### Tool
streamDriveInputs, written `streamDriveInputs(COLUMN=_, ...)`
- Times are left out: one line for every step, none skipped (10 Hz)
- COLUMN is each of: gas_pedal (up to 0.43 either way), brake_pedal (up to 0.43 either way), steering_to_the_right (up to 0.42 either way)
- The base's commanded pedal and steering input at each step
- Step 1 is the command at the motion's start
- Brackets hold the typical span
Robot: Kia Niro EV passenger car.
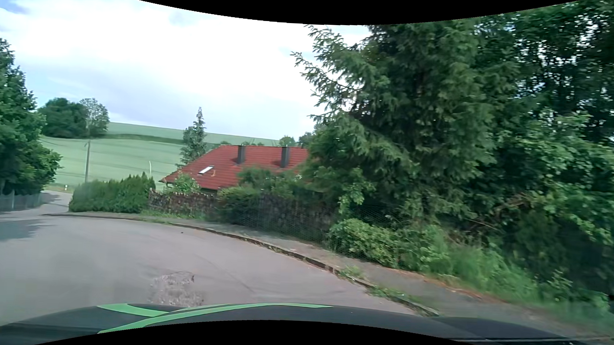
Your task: Follow the waypoints while adhering to traffic rules and regulations
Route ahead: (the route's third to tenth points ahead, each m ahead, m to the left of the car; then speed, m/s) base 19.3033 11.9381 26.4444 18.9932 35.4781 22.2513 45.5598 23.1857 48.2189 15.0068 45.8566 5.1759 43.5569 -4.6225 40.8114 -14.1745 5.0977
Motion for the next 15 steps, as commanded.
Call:
streamDriveInputs(gas_pedal=0.0, brake_pedal=0.085, steering_to_the_right=-0.359)
streamDriveInputs(gas_pedal=0.0, brake_pedal=0.085, steering_to_the_right=-0.371)
streamDriveInputs(gas_pedal=0.0, brake_pedal=0.085, steering_to_the_right=-0.382)
streamDriveInputs(gas_pedal=0.0, brake_pedal=0.055, steering_to_the_right=-0.375)
streamDriveInputs(gas_pedal=0.0, brake_pedal=0.0, steering_to_the_right=-0.351)
streamDriveInputs(gas_pedal=0.0, brake_pedal=0.0, steering_to_the_right=-0.332)
streamDriveInputs(gas_pedal=0.0, brake_pedal=0.0, steering_to_the_right=-0.32)
streamDriveInputs(gas_pedal=0.0, brake_pedal=0.0, steering_to_the_right=-0.321)
streamDriveInputs(gas_pedal=0.0, brake_pedal=0.0, steering_to_the_right=-0.324)
streamDriveInputs(gas_pedal=0.0, brake_pedal=0.0, steering_to_the_right=-0.324)
streamDriveInputs(gas_pedal=0.0, brake_pedal=0.0, steering_to_the_right=-0.324)
streamDriveInputs(gas_pedal=0.0, brake_pedal=0.0, steering_to_the_right=-0.324)
streamDriveInputs(gas_pedal=0.0, brake_pedal=0.0, steering_to_the_right=-0.321)
streamDriveInputs(gas_pedal=0.0, brake_pedal=0.0, steering_to_the_right=-0.314)
streamDriveInputs(gas_pedal=0.0, brake_pedal=0.0, steering_to_the_right=-0.305)
